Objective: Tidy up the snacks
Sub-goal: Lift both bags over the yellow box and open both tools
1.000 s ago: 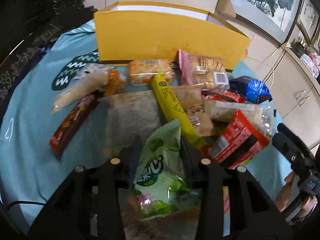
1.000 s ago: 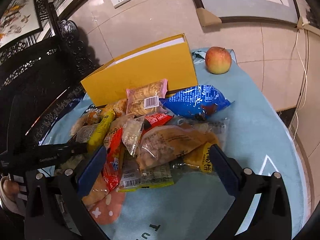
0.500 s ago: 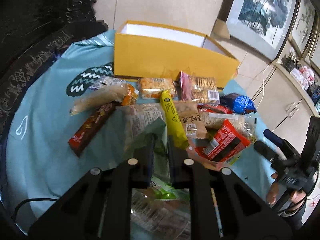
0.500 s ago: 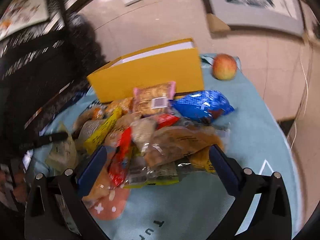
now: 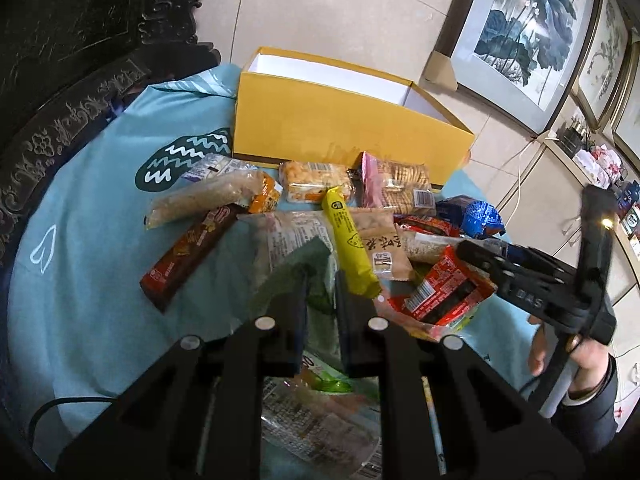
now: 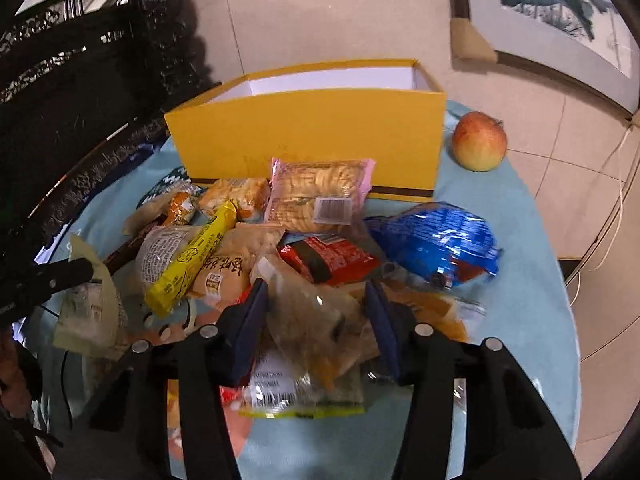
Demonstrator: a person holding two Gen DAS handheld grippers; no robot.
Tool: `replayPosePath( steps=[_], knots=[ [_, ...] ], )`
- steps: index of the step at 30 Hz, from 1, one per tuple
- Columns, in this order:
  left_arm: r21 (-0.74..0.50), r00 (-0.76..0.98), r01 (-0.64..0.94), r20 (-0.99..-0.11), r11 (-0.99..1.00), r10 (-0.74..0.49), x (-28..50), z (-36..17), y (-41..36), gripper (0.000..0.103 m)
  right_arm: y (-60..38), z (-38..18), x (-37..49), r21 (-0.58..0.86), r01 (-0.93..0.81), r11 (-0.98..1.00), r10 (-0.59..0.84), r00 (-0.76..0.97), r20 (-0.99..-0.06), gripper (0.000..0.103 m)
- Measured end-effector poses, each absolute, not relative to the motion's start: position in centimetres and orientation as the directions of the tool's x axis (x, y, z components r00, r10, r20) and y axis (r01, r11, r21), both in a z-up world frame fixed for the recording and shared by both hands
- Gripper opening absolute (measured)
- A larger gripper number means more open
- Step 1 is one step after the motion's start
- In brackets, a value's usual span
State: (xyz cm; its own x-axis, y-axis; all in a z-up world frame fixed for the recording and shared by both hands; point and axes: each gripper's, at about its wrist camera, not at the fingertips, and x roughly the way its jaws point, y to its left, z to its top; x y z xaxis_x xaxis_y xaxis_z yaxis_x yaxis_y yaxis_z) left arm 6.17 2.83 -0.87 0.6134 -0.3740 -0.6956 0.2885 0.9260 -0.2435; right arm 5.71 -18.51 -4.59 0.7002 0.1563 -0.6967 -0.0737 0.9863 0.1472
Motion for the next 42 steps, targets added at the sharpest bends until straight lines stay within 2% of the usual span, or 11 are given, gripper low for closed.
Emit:
replayPosePath(
  steps=[7, 9, 10, 11, 13, 18, 22, 28, 36, 38, 42],
  knots=[
    [-0.234, 0.622, 0.287, -0.692, 0.929, -0.366, 5.7, -1.4, 2.4, 0.016, -15.0, -4.7, 4.3, 0.0, -0.242, 0.97, 0.174, 0.696, -0.697, 0.048],
    [-0.233, 0.627, 0.281, -0.69, 0.931, -0.362, 5.5, -1.4, 2.6, 0.022, -14.8, -4.4, 3.4, 0.003, -0.279, 0.96, 0.203, 0.692, -0.693, 0.044],
    [-0.229, 0.63, 0.281, -0.688, 0.932, -0.359, 5.3, -1.5, 2.6, 0.031, -14.9, -4.1, 2.9, 0.019, -0.302, 0.953, 0.232, 0.687, -0.688, 0.043],
    [-0.224, 0.633, 0.281, -0.688, 0.933, -0.356, 5.1, -1.5, 2.7, 0.046, -15.1, -3.7, 2.3, 0.048, -0.335, 0.941, 0.278, 0.682, -0.676, 0.038],
    [-0.211, 0.64, 0.273, -0.688, 0.938, -0.341, 4.8, -1.8, 3.1, 0.059, -15.4, -3.5, 1.8, 0.097, -0.388, 0.917, 0.345, 0.647, -0.68, 0.034],
    [-0.217, 0.64, 0.265, -0.689, 0.939, -0.34, 5.0, -2.0, 3.3, 0.066, -14.6, -5.0, 2.2, 0.042, -0.396, 0.917, 0.292, 0.597, -0.747, 0.035],
    [-0.2, 0.629, 0.293, -0.696, 0.935, -0.346, 4.8, -2.3, 2.3, 0.074, -14.4, -5.9, 4.8, 0.133, -0.394, 0.909, 0.336, 0.507, -0.794, 0.035],
    [-0.181, 0.609, 0.312, -0.715, 0.933, -0.343, 5.0, -2.8, 1.1, 0.083, -12.9, -6.5, 6.9, 0.03, -0.394, 0.918, 0.24, 0.496, -0.834, 0.032],
    [-0.152, 0.539, 0.342, -0.776, 0.927, -0.326, 6.3, -5.5, -1.4, 0.079, -15.9, -6.2, 5.5, 0.162, -0.313, 0.936, 0.312, 0.522, -0.794, 0.025],
    [-0.198, 0.512, 0.354, -0.777, 0.914, -0.367, 6.8, -5.7, -1.5, 0.045, -16.6, -6.3, 4.9, 0.198, -0.305, 0.932, 0.337, 0.522, -0.783, 0.025],
    [-0.151, 0.521, 0.387, -0.778, 0.91, -0.351, 6.5, -5.1, -2.4, 0.034, -17.7, -6.3, 4.3, 0.252, -0.274, 0.928, 0.365, 0.535, -0.762, 0.025]
  ],
)
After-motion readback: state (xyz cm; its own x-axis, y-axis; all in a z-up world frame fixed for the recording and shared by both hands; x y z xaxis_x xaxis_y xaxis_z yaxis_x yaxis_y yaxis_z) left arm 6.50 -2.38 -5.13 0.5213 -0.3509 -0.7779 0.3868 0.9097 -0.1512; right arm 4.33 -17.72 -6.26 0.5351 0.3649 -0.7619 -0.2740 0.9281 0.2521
